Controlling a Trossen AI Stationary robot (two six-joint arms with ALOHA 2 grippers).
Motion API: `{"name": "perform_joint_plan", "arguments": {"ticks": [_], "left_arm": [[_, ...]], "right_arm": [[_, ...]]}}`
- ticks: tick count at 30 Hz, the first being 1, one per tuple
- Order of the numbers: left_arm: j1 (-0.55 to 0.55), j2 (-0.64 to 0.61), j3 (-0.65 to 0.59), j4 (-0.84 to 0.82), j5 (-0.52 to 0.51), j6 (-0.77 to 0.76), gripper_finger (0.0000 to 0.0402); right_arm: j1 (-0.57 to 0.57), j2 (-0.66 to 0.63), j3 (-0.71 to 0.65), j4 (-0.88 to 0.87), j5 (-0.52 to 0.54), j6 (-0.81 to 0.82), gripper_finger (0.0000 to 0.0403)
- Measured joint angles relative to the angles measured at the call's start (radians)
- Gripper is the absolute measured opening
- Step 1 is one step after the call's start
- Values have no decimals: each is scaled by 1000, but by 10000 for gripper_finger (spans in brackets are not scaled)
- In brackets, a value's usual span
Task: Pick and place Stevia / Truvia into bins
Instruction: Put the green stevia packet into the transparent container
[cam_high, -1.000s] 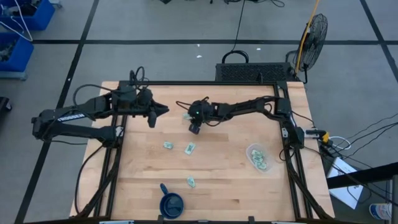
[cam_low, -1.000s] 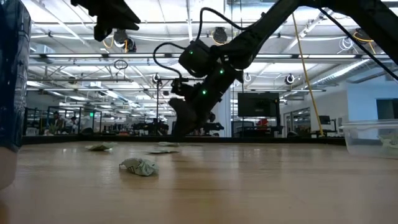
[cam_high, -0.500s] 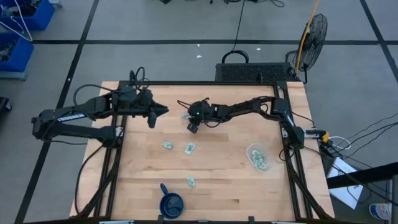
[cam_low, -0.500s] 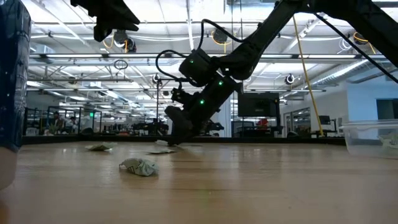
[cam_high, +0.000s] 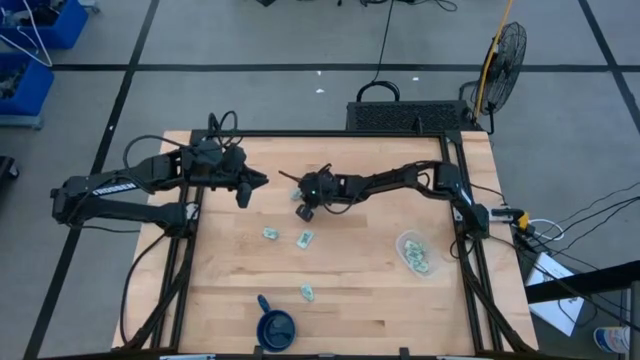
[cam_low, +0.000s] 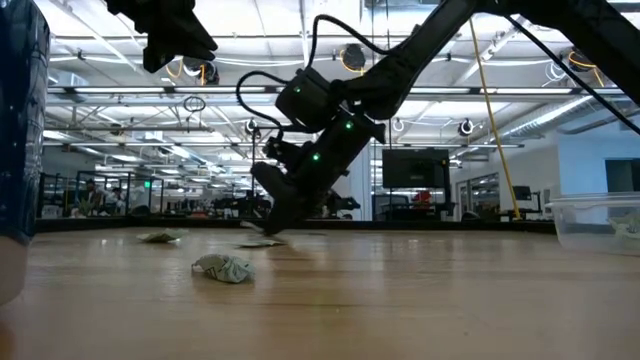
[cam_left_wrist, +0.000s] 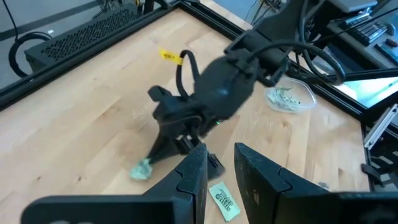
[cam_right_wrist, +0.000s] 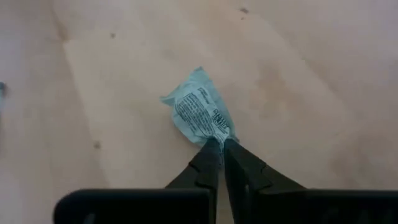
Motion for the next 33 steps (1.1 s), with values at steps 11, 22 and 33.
{"name": "perform_joint_plan", "arguments": {"ticks": [11,22,33], "left_arm": [[0,0,0,0,-1,0,85],[0,0,0,9,-3,-9,85],[0,0,0,9,-3,-7,85]], "right_arm": [[123,-214,-7,-168,-27,62,4],[326,-582,-4,-979,-136,285,1],[474,-738,-82,-1349,-195,739,1]]}}
